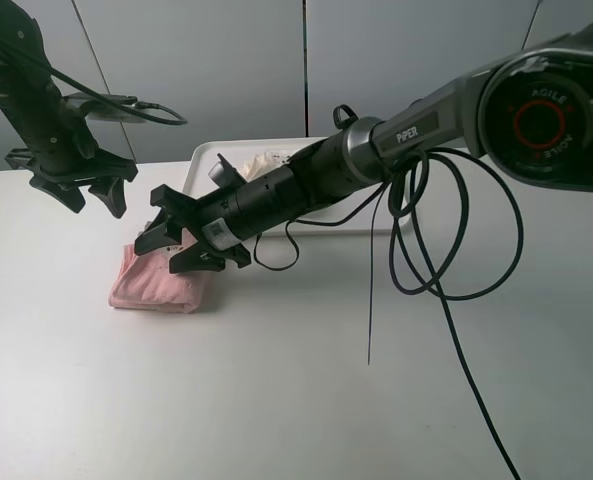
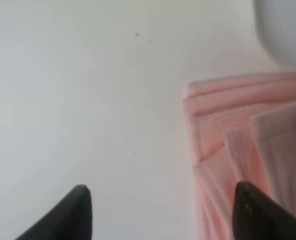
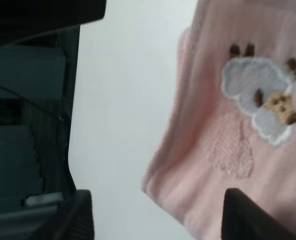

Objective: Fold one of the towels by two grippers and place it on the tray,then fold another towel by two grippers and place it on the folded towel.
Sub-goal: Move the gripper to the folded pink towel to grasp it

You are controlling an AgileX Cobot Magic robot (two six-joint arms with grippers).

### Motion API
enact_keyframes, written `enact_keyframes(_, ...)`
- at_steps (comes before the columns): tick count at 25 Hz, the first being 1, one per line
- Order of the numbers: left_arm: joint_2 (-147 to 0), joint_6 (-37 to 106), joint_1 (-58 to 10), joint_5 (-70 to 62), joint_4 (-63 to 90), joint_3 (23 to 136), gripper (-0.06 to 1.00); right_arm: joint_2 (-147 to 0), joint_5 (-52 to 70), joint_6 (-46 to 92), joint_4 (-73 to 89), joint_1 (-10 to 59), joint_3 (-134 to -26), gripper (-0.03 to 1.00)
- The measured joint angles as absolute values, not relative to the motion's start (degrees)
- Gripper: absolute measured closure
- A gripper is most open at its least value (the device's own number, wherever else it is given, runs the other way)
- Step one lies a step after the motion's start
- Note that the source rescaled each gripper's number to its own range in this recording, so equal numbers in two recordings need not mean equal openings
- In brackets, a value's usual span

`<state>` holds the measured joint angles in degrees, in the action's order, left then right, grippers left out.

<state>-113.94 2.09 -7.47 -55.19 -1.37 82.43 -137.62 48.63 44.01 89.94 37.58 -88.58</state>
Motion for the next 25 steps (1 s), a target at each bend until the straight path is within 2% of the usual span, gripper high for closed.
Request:
enact_keyframes(4,-113.9,2.6,-7.5,-55.2,-1.3,82.4,0.14,-136.2,48.9,39.8,83.7,35.2,-88.6,0.35)
enact_keyframes(8,-113.9,2.8,-7.5,-55.2,-0.8,82.4,0.14,-136.2,46.1,32.5,74.4,34.5,-88.6,0.20)
enact_keyframes(10,-113.9,2.9,-7.5,-55.2,-0.5,82.4,0.14,-136.2,45.2,31.2,72.4,34.5,-88.6,0.17)
enact_keyframes(25,-114.1,5.2,-7.5,-54.8,3.7,82.4,0.14,-136.8,40.8,28.2,71.1,36.0,-88.6,0.17)
